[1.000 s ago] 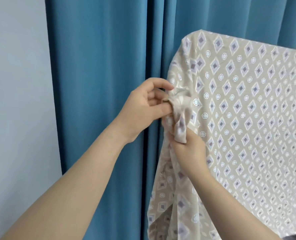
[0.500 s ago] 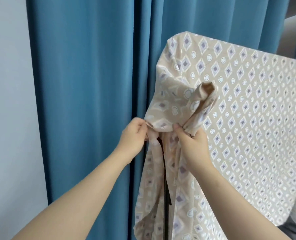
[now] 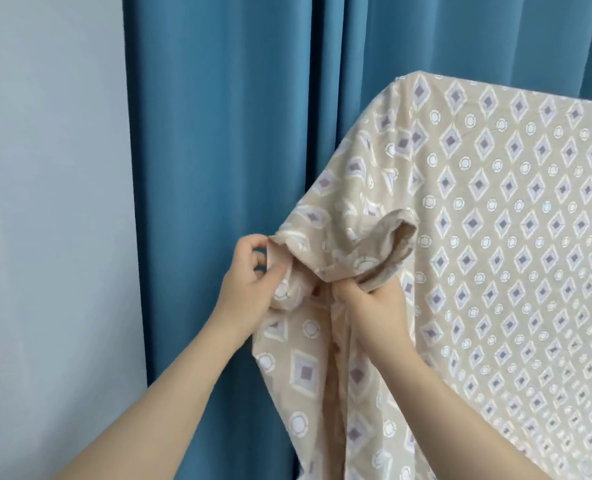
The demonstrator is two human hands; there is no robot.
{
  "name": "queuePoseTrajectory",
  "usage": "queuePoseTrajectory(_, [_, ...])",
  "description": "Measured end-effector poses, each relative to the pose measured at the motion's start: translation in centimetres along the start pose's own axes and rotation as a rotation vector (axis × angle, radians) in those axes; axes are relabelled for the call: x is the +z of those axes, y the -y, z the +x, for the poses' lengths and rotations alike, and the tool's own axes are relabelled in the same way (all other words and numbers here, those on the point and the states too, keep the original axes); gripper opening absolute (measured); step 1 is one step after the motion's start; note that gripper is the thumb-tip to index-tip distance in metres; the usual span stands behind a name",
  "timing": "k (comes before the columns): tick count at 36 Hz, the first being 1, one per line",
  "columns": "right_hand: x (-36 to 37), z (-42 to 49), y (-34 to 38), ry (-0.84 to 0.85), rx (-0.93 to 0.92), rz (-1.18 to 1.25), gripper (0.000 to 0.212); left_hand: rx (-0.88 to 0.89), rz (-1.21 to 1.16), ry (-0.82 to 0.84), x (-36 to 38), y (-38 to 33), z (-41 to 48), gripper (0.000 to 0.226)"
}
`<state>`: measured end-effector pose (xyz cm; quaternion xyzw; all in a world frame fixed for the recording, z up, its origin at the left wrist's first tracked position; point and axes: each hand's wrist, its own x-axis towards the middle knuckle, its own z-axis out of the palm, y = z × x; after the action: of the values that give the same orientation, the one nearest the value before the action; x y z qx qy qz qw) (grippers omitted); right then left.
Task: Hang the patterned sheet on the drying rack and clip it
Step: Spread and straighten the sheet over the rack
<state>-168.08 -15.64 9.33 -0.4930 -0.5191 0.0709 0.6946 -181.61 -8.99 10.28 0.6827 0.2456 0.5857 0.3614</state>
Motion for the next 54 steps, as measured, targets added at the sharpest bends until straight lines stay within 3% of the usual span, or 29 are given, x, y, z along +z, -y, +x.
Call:
queuePoseTrajectory(2, [0.0, 0.4, -0.1, -0.047, -0.029, 0.000, 0.027, 0.117, 0.079, 0.103, 0.1, 0.5, 0.0, 0.053])
queuePoseTrajectory(4, [0.2, 0.7, 0.1, -0.052, -0.047, -0.001, 0.027, 0.284, 0.345, 0.143, 0.5, 0.4, 0.2, 0.064])
queuePoseTrajectory(6, [0.4, 0.9, 0.4, -0.040, -0.051, 0.035, 0.028, 0.459, 0.575, 0.076, 1.1, 0.3, 0.8, 0.048])
queuePoseTrajectory(9, [0.3, 1.1, 0.8, -0.046, -0.074, 0.069, 0.030, 0.560, 0.607, -0.067, 1.6, -0.6, 2.0, 0.014])
queuePoseTrajectory(14, [0.1, 2.0, 2.2, -0.082, -0.139, 0.090, 0.030, 0.297, 0.092, -0.082, 0.7, -4.2, 3.6, 0.021])
queuePoseTrajectory(18, [0.5, 2.8, 2.7, -0.066, -0.175, 0.053, 0.034, 0.171, -0.094, 0.329, -0.1, -4.6, 3.4, 0.023])
queuePoseTrajectory(24, [0.8, 3.0, 2.7, -0.098, -0.163, 0.081, 0.033, 0.152, 0.378, 0.485, -0.6, -2.4, 3.1, 0.045])
queuePoseTrajectory(28, [1.0, 2.4, 2.9, -0.099, -0.195, 0.051, 0.028, 0.193, 0.473, 0.369, 0.3, -1.6, 2.6, 0.015])
queuePoseTrajectory(32, [0.6, 2.2, 2.4, -0.149, -0.295, -0.164, 0.036, 0.148, 0.207, 0.024, 0.4, -1.7, 2.8, 0.025])
queuePoseTrajectory(35, [0.3, 1.8, 2.9, 0.062, -0.201, -0.187, 0.030, 0.217, 0.232, -0.150, -0.2, -2.9, 3.2, 0.029])
queuePoseTrajectory(38, [0.6, 1.3, 3.4, 0.241, -0.114, -0.194, 0.020, 0.266, 0.330, -0.002, -0.8, -3.9, 3.4, 0.030])
queuePoseTrajectory(40, [1.1, 1.1, 3.3, 0.300, -0.099, -0.210, 0.023, 0.275, 0.421, 0.126, -0.9, -4.0, 3.4, 0.032])
queuePoseTrajectory(42, [1.5, 1.2, 3.1, 0.292, -0.106, -0.218, 0.032, 0.258, 0.484, 0.109, -1.1, -3.5, 3.3, 0.034])
queuePoseTrajectory(47, [1.2, 1.3, 2.2, 0.022, -0.146, -0.249, 0.035, -0.110, 0.201, -0.156, -1.4, -2.9, 2.6, 0.022])
queuePoseTrajectory(49, [1.5, 1.1, 1.6, -0.032, -0.261, -0.316, 0.039, -0.295, -0.072, -0.098, -1.2, -3.2, 2.2, 0.017])
queuePoseTrajectory(51, [2.0, 1.0, 1.3, -0.087, -0.440, -0.402, 0.027, -0.458, -0.444, -0.012, -1.3, -4.0, 2.0, 0.008])
queuePoseTrajectory(53, [2.4, 0.8, 0.9, -0.122, -0.552, -0.464, 0.007, -0.543, -0.703, 0.040, -1.7, -4.6, 2.0, 0.008])
queuePoseTrajectory(54, [2.5, 0.7, 0.8, -0.121, -0.578, -0.485, 0.010, -0.544, -0.747, 0.063, -1.8, -4.8, 2.0, 0.011])
